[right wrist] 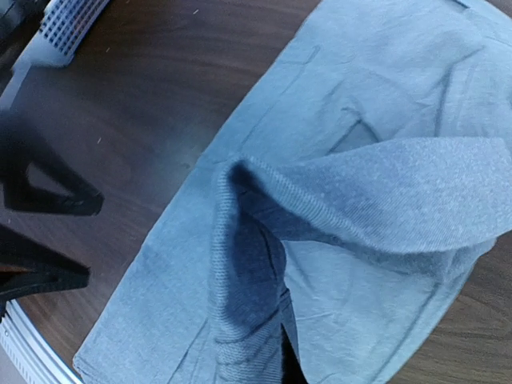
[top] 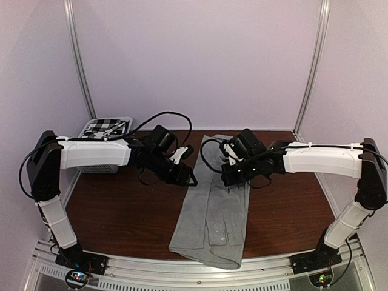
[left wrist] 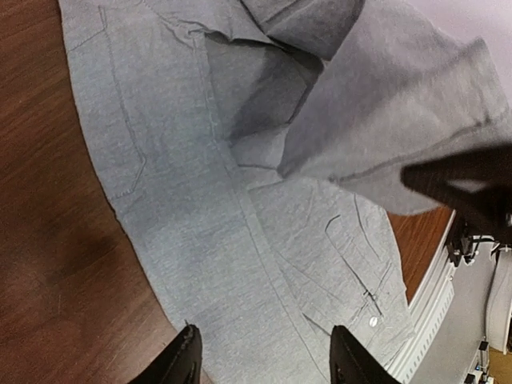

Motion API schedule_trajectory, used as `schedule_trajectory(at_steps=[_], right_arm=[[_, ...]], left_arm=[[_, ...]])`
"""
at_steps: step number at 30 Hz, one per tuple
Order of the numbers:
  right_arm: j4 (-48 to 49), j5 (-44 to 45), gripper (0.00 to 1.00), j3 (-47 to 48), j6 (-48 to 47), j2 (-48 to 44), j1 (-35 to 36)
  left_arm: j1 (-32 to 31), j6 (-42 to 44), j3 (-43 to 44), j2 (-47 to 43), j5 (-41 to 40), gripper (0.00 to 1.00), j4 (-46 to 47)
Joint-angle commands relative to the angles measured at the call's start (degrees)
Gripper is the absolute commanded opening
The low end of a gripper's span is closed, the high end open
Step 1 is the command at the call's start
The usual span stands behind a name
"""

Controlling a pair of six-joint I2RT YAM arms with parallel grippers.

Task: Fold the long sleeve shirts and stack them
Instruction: Place the sleeve of the rectangle-folded shirt.

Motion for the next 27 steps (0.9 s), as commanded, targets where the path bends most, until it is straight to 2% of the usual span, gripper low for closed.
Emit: schedule_trajectory(at_steps=[1, 9, 12, 14, 20, 24, 27], right_arm=[[-0.9, 2.2, 0.00, 4.7, 0.8, 2.6, 5.5], [-1.5, 0.7, 0.01, 4.7, 0.7, 1.1, 6.4], [-3.8, 3.1, 0.03, 4.8, -0.4, -0.8, 6.4], [-5.6, 1.2, 0.04, 4.7, -1.3, -0.9, 6.5], [-7.8, -0.3, 0.08, 5.2, -1.2, 3.3, 11.9], [-7.6, -0.1, 0.22, 6.8, -1.1, 7.0, 14.4], [-7.3, 1.7, 0.44, 7.4, -1.0, 6.4, 14.6]], left_arm=[[0.6, -0.6, -2.6, -3.2, -0.5, 0.55, 3.1], [0.6, -0.3, -5.7, -5.3, 2.6, 0.56, 6.7], [0.6, -0.2, -5.9, -5.4, 3.1, 0.56, 6.8], [0.6, -0.2, -6.1, -5.5, 3.4, 0.56, 6.8], [0.6, -0.6, -6.2, -5.5, 3.0, 0.57, 6.5], [0.6, -1.3, -6.7, -5.4, 2.9, 0.59, 6.4], [0.6, -1.4, -7.4, -5.6, 2.9, 0.61, 6.1]])
